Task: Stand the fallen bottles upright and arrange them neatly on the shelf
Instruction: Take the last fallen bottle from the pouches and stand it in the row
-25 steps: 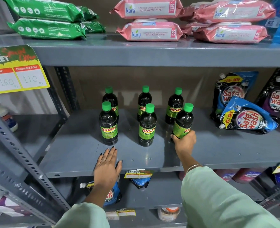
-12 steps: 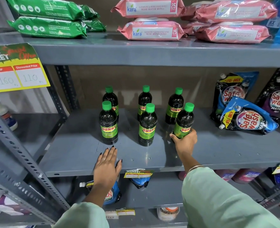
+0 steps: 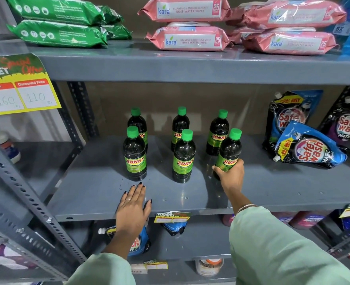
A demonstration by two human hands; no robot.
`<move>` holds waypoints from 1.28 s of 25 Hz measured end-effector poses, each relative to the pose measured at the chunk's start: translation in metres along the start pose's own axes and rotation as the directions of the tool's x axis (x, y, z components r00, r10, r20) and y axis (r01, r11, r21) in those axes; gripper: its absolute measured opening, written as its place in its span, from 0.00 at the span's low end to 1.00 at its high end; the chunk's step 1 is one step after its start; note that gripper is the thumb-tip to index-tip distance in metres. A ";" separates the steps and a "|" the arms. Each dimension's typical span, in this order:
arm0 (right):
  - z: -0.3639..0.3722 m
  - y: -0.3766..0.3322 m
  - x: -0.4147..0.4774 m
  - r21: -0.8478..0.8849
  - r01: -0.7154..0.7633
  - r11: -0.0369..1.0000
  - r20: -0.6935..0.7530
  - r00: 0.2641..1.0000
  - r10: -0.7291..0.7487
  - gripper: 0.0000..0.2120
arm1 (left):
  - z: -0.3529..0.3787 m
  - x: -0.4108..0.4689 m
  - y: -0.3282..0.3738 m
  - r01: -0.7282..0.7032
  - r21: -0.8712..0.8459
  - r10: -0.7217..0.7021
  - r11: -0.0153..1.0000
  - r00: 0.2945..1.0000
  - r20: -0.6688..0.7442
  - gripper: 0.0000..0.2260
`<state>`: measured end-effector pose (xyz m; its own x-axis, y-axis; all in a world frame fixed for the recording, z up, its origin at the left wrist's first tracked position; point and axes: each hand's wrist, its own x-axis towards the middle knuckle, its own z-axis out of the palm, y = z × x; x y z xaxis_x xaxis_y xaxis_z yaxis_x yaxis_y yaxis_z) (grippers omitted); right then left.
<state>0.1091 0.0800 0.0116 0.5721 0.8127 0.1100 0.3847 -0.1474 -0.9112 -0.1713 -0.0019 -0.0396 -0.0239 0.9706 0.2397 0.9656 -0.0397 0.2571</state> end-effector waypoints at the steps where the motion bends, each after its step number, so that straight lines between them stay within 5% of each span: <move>1: 0.001 0.001 0.000 0.006 0.007 1.000 -0.004 1.000 -0.007 0.35 | -0.001 0.000 0.000 0.007 -0.003 -0.006 1.000 1.000 0.011 0.28; 5: 0.001 0.000 0.000 0.043 -0.004 0.999 0.022 1.000 0.003 0.34 | -0.003 0.000 0.000 0.012 -0.001 -0.012 1.000 1.000 0.015 0.35; 11: -0.010 0.000 -0.009 0.051 -0.053 0.997 0.014 0.999 0.052 0.25 | 0.001 0.000 0.000 -0.017 0.016 0.017 1.000 1.000 -0.007 0.26; 24: -0.041 0.016 -0.043 0.035 -0.047 0.998 -0.067 0.997 0.049 0.24 | 0.005 0.001 -0.005 -0.070 -0.023 0.069 0.997 0.997 -0.027 0.28; 30: -0.030 0.014 -0.061 0.027 -0.028 0.999 -0.211 0.977 0.033 0.46 | 0.011 0.003 -0.008 -0.078 -0.004 0.078 0.997 0.997 -0.030 0.23; 32: -0.021 0.007 -0.075 -0.009 -0.061 0.998 -0.331 0.942 0.055 0.45 | 0.011 0.003 -0.008 -0.074 -0.007 0.074 0.997 0.997 -0.024 0.23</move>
<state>0.0841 0.0059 0.0048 0.8000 0.5707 0.1852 0.3553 -0.2019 -0.9127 -0.1762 0.0040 -0.0508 0.0409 0.9590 0.2803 0.9629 -0.1127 0.2453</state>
